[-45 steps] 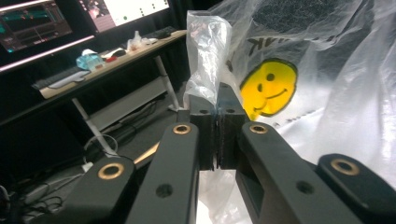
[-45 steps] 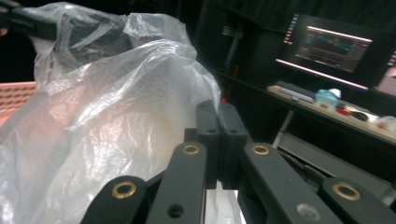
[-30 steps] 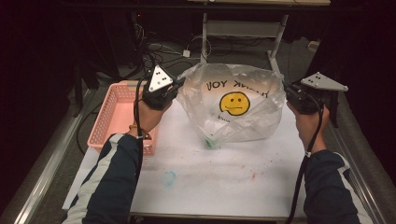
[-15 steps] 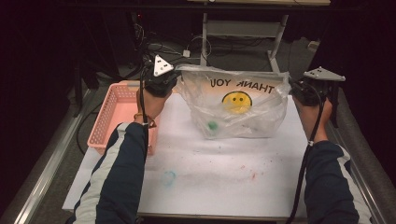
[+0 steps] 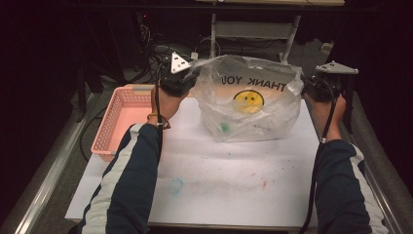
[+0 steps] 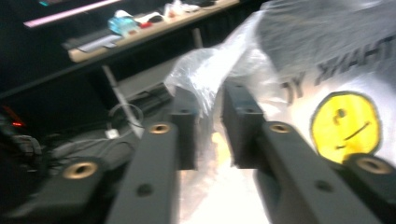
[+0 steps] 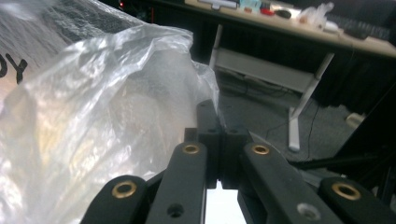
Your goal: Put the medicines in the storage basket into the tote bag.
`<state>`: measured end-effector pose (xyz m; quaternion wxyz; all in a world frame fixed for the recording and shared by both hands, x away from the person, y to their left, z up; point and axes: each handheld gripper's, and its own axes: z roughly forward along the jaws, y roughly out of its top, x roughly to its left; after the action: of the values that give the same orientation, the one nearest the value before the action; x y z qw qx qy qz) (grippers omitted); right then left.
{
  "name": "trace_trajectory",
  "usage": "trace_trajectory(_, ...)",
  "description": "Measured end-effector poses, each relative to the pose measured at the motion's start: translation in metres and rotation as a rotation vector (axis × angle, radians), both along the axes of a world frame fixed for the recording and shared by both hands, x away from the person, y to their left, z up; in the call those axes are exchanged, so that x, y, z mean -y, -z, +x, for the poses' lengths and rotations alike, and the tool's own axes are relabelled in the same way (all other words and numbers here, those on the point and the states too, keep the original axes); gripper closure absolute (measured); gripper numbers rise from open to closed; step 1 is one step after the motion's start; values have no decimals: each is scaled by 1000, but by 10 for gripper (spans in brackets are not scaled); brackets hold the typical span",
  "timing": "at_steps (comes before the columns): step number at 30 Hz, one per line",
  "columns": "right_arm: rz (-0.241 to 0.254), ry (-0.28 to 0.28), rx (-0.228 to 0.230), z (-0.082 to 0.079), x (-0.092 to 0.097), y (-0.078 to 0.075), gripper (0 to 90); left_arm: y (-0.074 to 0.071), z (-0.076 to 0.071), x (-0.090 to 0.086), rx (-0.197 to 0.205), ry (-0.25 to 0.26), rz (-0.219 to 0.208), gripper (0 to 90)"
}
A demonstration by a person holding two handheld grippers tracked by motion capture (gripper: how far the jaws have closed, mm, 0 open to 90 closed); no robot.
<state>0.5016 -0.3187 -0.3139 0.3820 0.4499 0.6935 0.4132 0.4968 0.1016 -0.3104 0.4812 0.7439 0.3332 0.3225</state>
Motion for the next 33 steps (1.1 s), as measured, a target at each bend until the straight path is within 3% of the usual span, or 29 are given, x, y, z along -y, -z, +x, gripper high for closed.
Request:
trace_trajectory(4, -7, 25, -30, 6, 3, 8, 900, 9, -5, 2, -8, 30, -29, 323)
trace_trajectory(8, -5, 53, -54, 9, 9, 15, 900, 14, -17, 0, -15, 91, -56, 223)
trace_trajectory(11, -17, 72, -70, 11, 14, 20, 900, 24, -30, -1, -18, 130, -54, 223)
trace_trajectory(14, -15, 89, -89, 13, 19, 26, 900, 41, -41, 2, -56, 178, -81, 208)
trace_trajectory(16, -19, 94, -104, 14, 20, 30, 900, 54, -46, 8, -81, 202, -71, 149)
trace_trajectory(18, -13, 98, -118, 14, 21, 33, 900, 67, -48, 14, -107, 240, -73, 148)
trace_trajectory(19, -2, 97, -120, 14, 22, 35, 900, 73, -48, 19, -120, 245, -54, 148)
trace_trajectory(21, -3, 95, -120, 14, 21, 35, 900, 83, -46, 28, -129, 244, -18, 147)
trace_trajectory(24, -7, 87, -129, 14, 19, 39, 900, 93, -38, 37, -146, 248, -18, 148)
trace_trajectory(26, -2, 79, -132, 13, 17, 42, 900, 99, -32, 44, -142, 217, 14, 149)
trace_trajectory(30, 55, 7, -146, 11, 15, 49, 730, 106, -16, 52, -166, 172, 14, 280)
trace_trajectory(32, 77, -33, -158, 8, 12, 51, 588, 109, -10, 55, -181, 171, 4, 344)
trace_trajectory(33, 79, -32, -146, 4, 10, 51, 559, 111, -8, 57, -186, 177, 17, 385)
